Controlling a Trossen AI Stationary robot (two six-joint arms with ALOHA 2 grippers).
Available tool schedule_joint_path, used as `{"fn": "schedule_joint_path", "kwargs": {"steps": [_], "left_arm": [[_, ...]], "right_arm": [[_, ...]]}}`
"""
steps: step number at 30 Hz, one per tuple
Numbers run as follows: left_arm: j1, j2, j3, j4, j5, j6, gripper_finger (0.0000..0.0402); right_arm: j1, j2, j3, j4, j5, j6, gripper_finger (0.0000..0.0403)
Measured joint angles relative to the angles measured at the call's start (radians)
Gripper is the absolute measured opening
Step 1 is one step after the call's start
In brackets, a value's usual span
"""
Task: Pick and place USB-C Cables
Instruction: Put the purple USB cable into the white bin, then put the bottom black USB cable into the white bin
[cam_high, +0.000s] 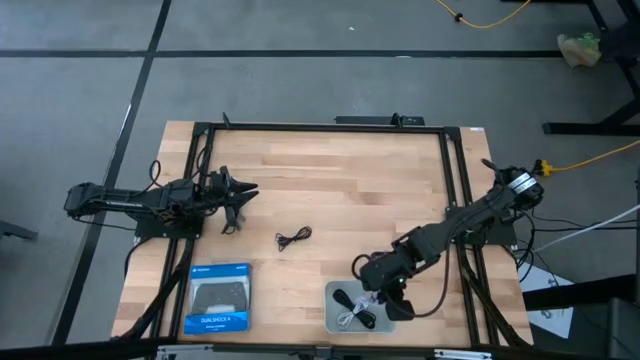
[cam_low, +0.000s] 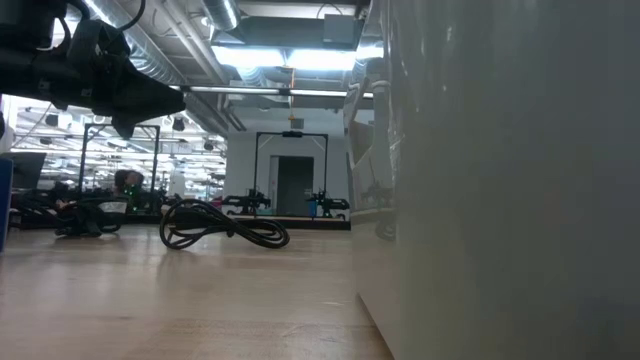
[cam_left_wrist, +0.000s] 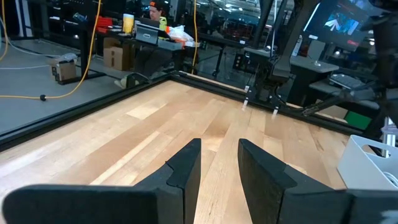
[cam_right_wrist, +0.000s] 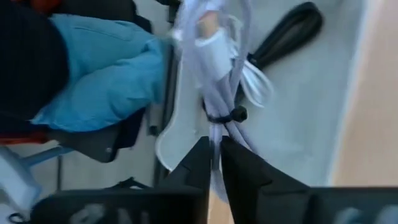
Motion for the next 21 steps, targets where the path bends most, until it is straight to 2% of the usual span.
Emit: {"fn": "schedule_joint_path", "kwargs": {"steps": [5,10,14,18,21], "left_arm": [[0.0,0.0,0.0,0.0,0.0,0.0,0.0099],[0.0,0.0,0.0,0.0,0.0,0.0,0.0099],[0.0,0.0,0.0,-0.001,0.0,0.0,0.0099],[0.0,0.0,0.0,-0.001,0.0,0.0,0.0099],[0.0,0.0,0.0,-0.001,0.0,-0.001,0.0099]], "right_arm": [[0.001,0.001,0.0,0.016,-0.023,0.01,0.0066],[-0.009,-0.001,0.0,0.014,-0.022,-0.001,0.0067],[-0.049,-0.001,0.009,0.001,-0.013,-0.075,0.0067],[-0.102,-0.001,0.054,-0.046,0.073,-0.215,0.0067],[-0.143,-0.002,0.093,-0.126,0.211,-0.36,0.0067]]}}
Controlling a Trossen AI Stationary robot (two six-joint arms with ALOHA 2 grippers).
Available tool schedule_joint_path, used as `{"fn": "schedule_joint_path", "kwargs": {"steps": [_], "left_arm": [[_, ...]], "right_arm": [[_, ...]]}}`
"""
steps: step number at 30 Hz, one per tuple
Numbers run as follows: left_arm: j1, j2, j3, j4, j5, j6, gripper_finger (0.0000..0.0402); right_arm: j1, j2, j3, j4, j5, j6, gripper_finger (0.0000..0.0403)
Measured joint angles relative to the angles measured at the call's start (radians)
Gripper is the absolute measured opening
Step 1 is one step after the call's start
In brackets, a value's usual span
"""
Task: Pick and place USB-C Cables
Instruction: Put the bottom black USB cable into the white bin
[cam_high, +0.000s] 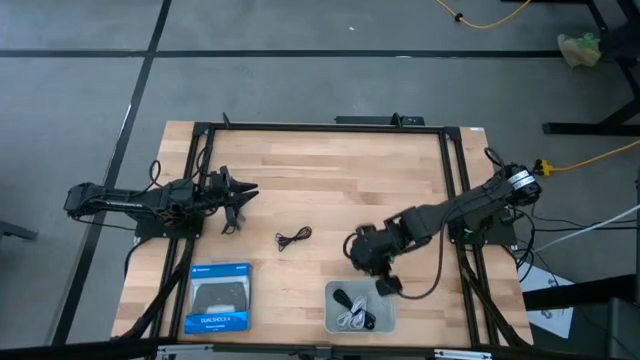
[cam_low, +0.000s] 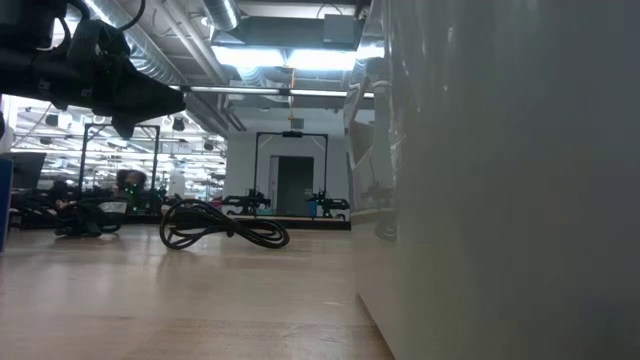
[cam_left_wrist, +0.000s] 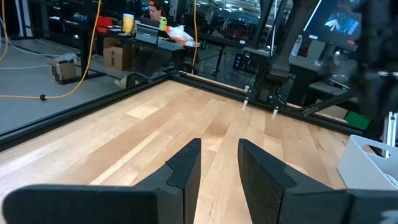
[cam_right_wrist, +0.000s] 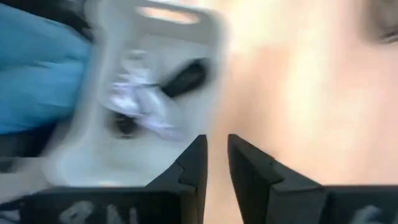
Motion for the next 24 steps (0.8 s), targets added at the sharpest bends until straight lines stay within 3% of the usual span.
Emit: {"fn": "schedule_joint_path", "kwargs": {"steps": [5,8,12,15,21,24], "left_arm": [[0.0,0.0,0.0,0.0,0.0,0.0,0.0099],[0.0,0.0,0.0,0.0,0.0,-0.016,0.0099],[0.0,0.0,0.0,0.0,0.0,-0.019,0.0099],[0.0,0.0,0.0,-0.003,0.0,-0.018,0.0099],[0.0,0.0,0.0,-0.01,0.0,-0.018,0.0099],[0.0,0.0,0.0,-0.014,0.0,-0.018,0.0099]], "right_arm": [[-0.07,0.0,0.007,0.01,0.332,-0.212,0.0067],[-0.124,0.0,0.007,0.059,0.462,-0.124,0.0067],[-0.186,0.01,0.008,0.258,0.57,-0.032,0.0067],[-0.225,0.037,0.007,0.381,0.505,-0.154,0.0068],[-0.282,0.163,0.007,0.694,0.16,-0.283,0.0068],[-0.297,0.239,0.007,0.802,0.088,-0.305,0.0068]]}}
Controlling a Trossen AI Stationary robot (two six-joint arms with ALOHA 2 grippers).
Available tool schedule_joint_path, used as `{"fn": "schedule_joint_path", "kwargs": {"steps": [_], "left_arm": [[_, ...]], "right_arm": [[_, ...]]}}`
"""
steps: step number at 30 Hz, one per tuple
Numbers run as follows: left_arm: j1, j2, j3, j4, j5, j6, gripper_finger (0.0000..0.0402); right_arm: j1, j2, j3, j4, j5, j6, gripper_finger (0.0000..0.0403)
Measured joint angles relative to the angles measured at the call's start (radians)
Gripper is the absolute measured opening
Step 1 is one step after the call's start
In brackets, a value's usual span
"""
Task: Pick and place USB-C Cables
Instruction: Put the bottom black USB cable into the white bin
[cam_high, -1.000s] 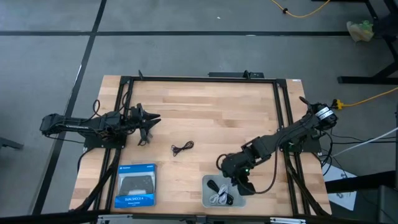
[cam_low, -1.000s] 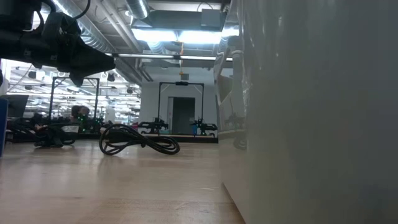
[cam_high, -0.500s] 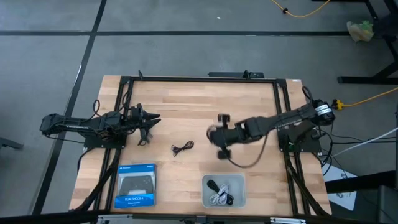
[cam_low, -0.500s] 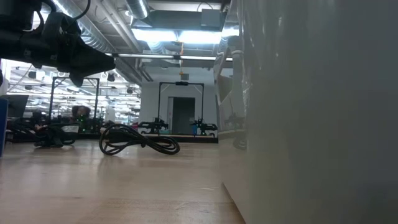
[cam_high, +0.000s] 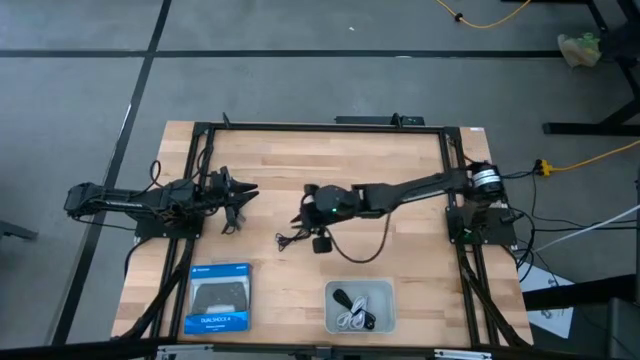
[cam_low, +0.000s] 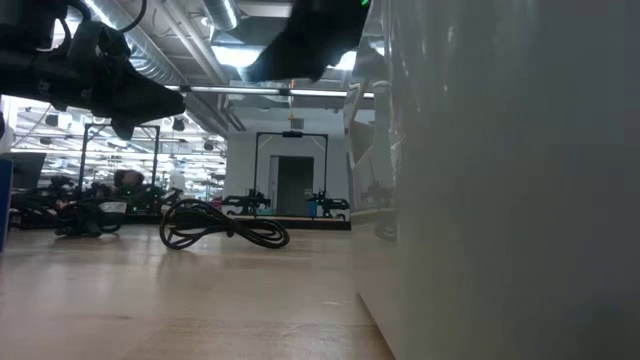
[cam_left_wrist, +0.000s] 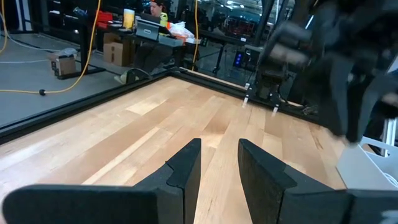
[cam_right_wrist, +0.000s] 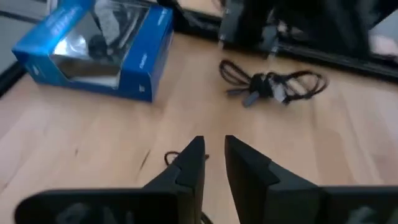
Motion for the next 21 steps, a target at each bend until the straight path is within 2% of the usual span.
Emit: {"fn": "schedule_joint_path", "kwargs": {"steps": [5,9,13,16,21], "left_arm": [[0.0,0.0,0.0,-0.005,0.0,0.001,0.0099],[0.0,0.0,0.0,-0.012,-0.005,0.001,0.0099],[0.0,0.0,0.0,-0.012,-0.005,0.001,0.0099],[0.0,0.0,0.0,-0.012,-0.005,0.001,0.0099],[0.0,0.0,0.0,-0.011,-0.005,0.001,0.0099]], "right_arm": [[-0.017,0.11,0.0,0.047,-0.005,0.027,0.0068],[-0.026,0.151,0.0,0.044,-0.011,0.073,0.0068],[-0.03,0.158,0.0,0.042,-0.088,0.056,0.0073],[-0.03,0.158,0.0,0.047,-0.148,0.045,0.0086],[-0.03,0.17,0.0,0.059,-0.165,0.023,0.0129]]}}
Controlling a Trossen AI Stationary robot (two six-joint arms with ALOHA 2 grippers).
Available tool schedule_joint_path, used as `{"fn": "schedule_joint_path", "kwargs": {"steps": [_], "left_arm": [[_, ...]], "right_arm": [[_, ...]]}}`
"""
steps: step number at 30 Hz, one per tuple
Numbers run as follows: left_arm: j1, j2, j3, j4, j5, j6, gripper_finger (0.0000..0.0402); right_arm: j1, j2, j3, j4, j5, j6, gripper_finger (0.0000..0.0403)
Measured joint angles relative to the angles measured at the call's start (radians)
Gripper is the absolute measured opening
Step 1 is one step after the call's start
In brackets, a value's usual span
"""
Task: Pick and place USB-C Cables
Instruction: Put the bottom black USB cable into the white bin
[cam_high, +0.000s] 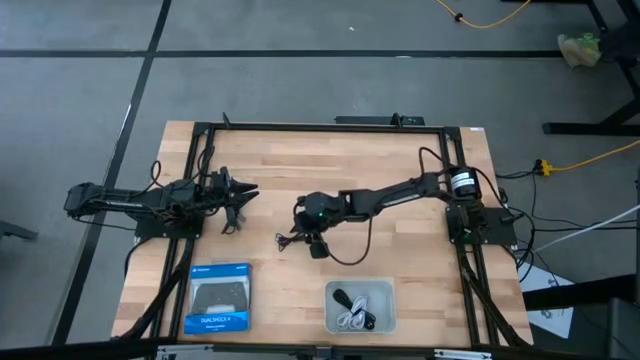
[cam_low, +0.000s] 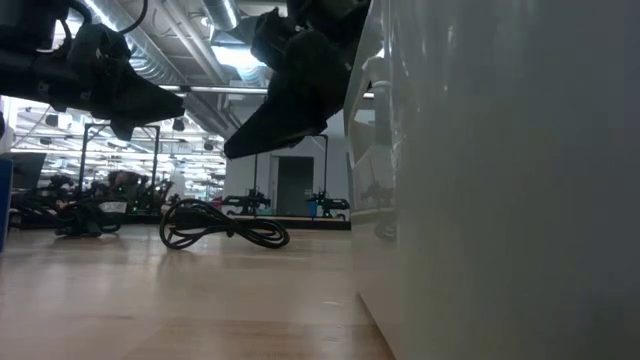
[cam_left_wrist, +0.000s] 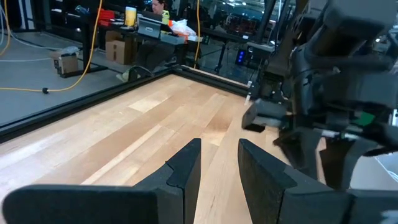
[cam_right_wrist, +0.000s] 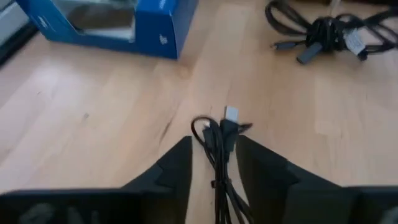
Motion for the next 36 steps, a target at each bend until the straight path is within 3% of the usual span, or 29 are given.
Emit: {"fn": "schedule_joint_path", "kwargs": {"steps": [9,15,20,27,32,36], "left_arm": [[0.0,0.0,0.0,0.0,0.0,-0.001,0.0099],[0.0,0.0,0.0,0.0,0.0,-0.001,0.0099],[0.0,0.0,0.0,-0.001,0.0,-0.002,0.0099],[0.0,0.0,0.0,-0.003,0.0,-0.003,0.0099],[0.0,0.0,0.0,-0.003,0.0,-0.003,0.0099],[0.0,0.0,0.0,-0.003,0.0,-0.003,0.0099]], "right_arm": [[-0.017,0.076,0.0,0.036,0.007,-0.006,0.0196],[-0.06,0.111,0.0,-0.008,0.0,-0.004,0.02],[-0.071,0.13,0.0,-0.017,-0.078,0.026,0.02],[-0.071,0.13,0.002,-0.092,-0.067,0.026,0.0199],[-0.068,0.125,0.005,-0.138,0.012,0.025,0.0171],[-0.074,0.126,0.003,-0.131,0.025,0.027,0.0104]]}}
